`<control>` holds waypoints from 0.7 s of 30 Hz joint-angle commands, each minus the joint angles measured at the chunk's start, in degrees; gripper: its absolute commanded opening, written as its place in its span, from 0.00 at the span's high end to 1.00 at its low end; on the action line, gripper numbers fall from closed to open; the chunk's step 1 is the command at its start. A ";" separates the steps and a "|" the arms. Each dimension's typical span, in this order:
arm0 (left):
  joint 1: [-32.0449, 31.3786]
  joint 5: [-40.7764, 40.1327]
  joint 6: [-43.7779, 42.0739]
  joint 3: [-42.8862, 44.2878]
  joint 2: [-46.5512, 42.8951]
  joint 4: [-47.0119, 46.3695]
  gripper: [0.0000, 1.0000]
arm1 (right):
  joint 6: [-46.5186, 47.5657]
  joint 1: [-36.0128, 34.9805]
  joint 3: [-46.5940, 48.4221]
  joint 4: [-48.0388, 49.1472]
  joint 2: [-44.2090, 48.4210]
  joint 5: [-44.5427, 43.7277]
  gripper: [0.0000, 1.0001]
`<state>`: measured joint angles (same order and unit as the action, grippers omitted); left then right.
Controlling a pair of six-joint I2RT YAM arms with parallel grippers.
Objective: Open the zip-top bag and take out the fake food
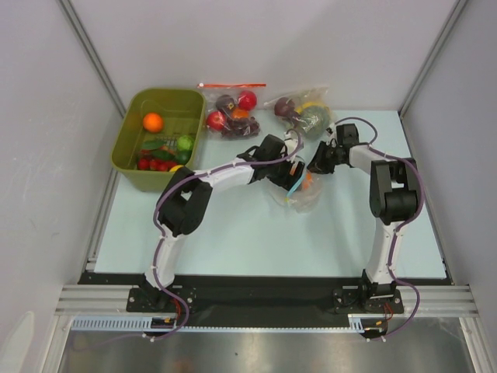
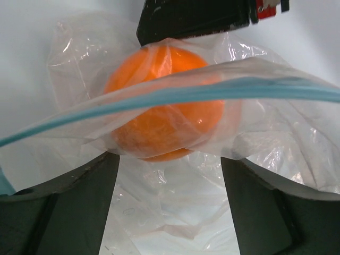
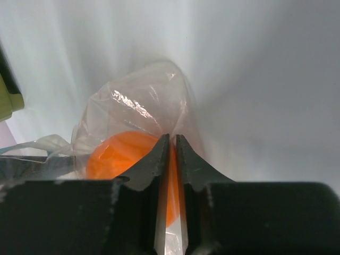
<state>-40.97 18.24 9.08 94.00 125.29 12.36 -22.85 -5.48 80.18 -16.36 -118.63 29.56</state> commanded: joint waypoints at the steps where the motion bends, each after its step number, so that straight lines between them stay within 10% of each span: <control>1: 0.72 1.36 0.94 2.33 0.21 -2.95 0.17 | 2.20 -1.11 1.47 -2.01 -0.64 -1.96 0.87; 21: 0.02 4.17 2.17 2.42 3.38 -5.50 0.10 | 0.26 -3.14 1.03 -3.06 -0.64 2.60 1.00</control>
<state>-40.58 22.39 10.59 94.30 127.42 9.02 -22.17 -7.49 80.18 -18.37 -119.52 29.47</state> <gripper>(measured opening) 0.897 0.010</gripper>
